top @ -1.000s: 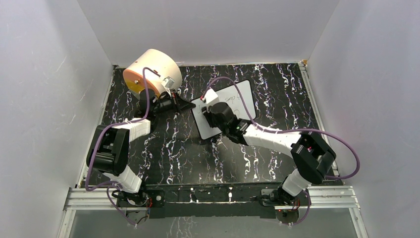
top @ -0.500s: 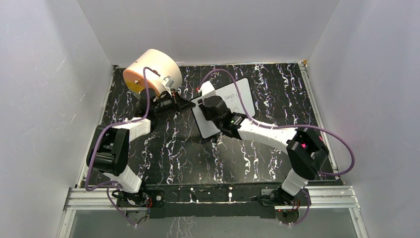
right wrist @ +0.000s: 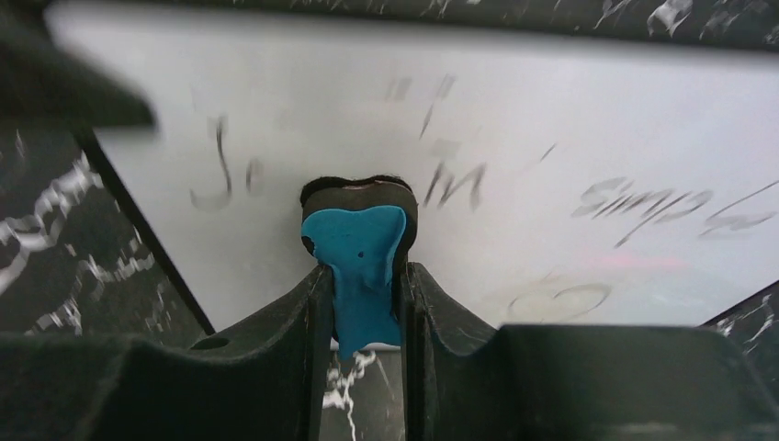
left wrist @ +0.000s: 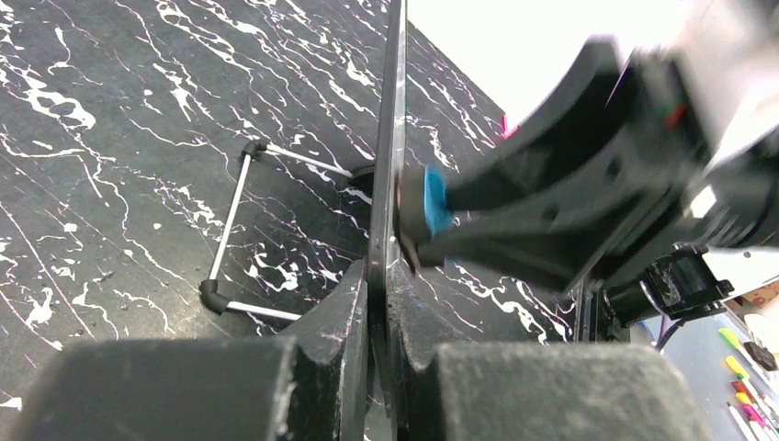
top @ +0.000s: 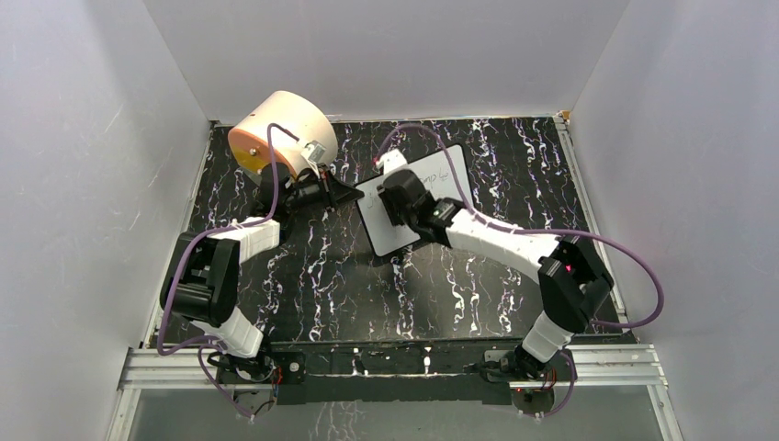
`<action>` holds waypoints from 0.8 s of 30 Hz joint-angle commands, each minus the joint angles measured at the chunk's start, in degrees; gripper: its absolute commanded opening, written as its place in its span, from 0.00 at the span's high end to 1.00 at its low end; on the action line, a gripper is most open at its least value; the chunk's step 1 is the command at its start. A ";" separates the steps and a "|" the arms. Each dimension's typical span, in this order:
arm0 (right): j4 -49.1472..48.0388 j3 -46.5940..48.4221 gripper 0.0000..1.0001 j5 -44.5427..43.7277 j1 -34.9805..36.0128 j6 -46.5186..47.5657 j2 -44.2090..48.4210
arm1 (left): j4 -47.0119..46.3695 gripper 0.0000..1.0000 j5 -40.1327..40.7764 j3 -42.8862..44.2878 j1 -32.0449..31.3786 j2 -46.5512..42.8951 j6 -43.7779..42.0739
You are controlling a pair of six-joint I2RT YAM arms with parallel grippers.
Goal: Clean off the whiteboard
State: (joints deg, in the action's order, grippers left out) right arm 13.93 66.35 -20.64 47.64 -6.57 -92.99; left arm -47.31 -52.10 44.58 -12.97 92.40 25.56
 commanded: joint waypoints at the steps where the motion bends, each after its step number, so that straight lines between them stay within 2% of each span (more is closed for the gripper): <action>1: 3.53 12.01 0.85 -0.22 -2.63 -2.32 -1.00 | 5.10 1.00 -2.84 0.33 -2.28 -0.64 -5.22; 6: 5.96 15.55 0.84 0.22 -2.32 -2.45 -3.39 | 5.15 1.00 -2.53 0.51 -2.54 -0.36 -5.17; 15: 4.28 9.45 0.84 2.56 0.68 -5.08 -3.39 | 5.36 1.00 -1.95 0.68 -2.56 -0.05 -5.11; 21: 10.28 9.81 0.86 5.25 2.89 -2.06 -5.48 | 5.81 1.00 -2.13 0.87 -2.50 -0.28 -5.15; 24: 9.70 9.53 0.86 4.06 2.90 -1.97 -3.69 | 5.86 1.00 -2.13 0.82 -2.51 -0.38 -5.35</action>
State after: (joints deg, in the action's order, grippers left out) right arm 22.92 75.94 -17.28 50.13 -9.39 -97.73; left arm -45.39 -51.11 45.45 -14.00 92.16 24.16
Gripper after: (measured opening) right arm 0.270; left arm 0.056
